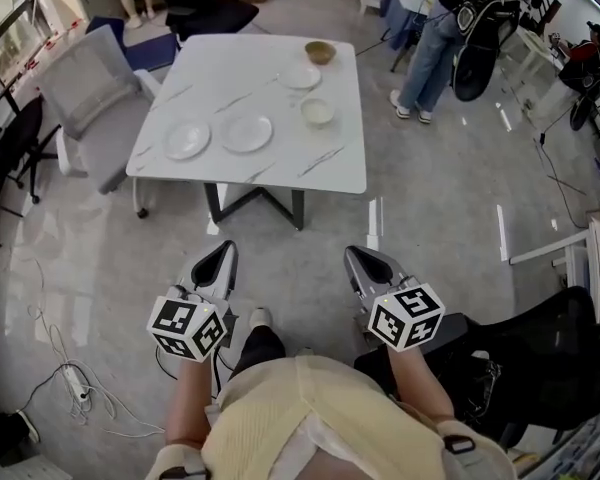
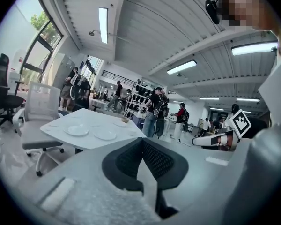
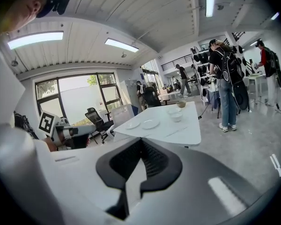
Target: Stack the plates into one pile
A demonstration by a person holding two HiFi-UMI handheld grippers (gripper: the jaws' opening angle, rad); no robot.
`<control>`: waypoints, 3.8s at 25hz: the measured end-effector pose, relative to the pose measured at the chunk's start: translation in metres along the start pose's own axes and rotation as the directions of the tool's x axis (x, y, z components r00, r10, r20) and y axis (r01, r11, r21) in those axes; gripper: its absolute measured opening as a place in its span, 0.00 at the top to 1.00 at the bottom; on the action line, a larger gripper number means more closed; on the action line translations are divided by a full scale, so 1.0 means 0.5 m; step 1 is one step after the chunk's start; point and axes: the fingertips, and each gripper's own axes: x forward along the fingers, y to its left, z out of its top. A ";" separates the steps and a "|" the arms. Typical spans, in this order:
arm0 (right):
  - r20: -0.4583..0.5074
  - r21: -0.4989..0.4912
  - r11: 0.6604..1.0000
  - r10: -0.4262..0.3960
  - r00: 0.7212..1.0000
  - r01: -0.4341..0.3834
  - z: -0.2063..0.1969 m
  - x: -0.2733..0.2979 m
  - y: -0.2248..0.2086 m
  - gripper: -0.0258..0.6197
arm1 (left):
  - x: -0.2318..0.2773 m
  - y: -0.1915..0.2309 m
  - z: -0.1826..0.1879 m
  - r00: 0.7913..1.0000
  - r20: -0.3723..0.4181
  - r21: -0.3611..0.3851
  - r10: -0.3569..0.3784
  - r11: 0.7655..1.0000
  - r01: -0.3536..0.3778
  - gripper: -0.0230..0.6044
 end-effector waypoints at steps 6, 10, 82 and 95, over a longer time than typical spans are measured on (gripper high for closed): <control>0.006 -0.004 0.999 0.035 0.999 -0.035 0.032 0.070 0.036 0.96 | 0.014 0.079 0.017 1.000 -0.026 0.017 0.009 1.000 -0.009 0.97; 0.009 -0.019 1.000 0.008 1.000 -0.007 0.049 0.115 0.048 0.96 | 0.021 0.132 0.032 0.999 -0.025 0.072 0.039 0.997 -0.037 0.97; -0.318 -0.088 0.964 0.211 0.924 -0.251 0.153 0.834 -0.042 0.96 | 0.334 0.806 -0.013 0.844 -0.429 -0.180 0.323 0.885 -0.430 0.66; -0.355 -0.082 0.969 0.191 0.915 -0.234 0.153 0.882 -0.008 0.96 | 0.382 0.868 -0.039 0.826 -0.500 -0.198 0.261 0.894 -0.402 0.66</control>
